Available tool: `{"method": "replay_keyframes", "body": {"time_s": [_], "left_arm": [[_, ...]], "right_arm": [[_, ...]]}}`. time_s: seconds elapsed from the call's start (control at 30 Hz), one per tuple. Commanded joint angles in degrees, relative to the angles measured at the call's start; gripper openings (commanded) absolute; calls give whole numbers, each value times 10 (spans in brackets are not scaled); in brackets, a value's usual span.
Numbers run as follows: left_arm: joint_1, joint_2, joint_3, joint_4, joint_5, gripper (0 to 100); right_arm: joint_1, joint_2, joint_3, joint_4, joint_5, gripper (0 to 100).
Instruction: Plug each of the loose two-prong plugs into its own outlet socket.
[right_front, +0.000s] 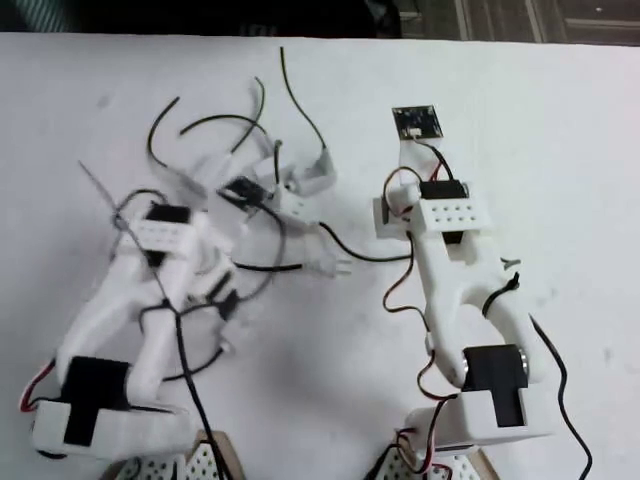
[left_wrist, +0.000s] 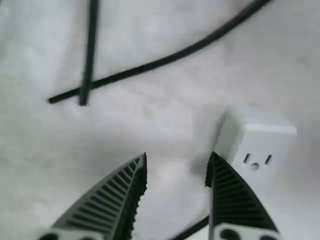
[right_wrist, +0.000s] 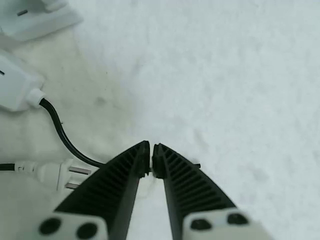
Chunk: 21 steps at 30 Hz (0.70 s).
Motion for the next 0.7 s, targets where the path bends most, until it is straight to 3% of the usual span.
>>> {"method": "replay_keyframes", "body": {"time_s": [0.0,0.27,0.67], "left_arm": [[116,-76,-19,67,78,203],[294,-196,29,120,149,207],[167,-196,40,119,18,277]], "right_arm": [[26,-10,-20,-11,-4,21],[77,-10,-41,-8,-4,21],[73,-6,-46,-3,-4,21]]}}
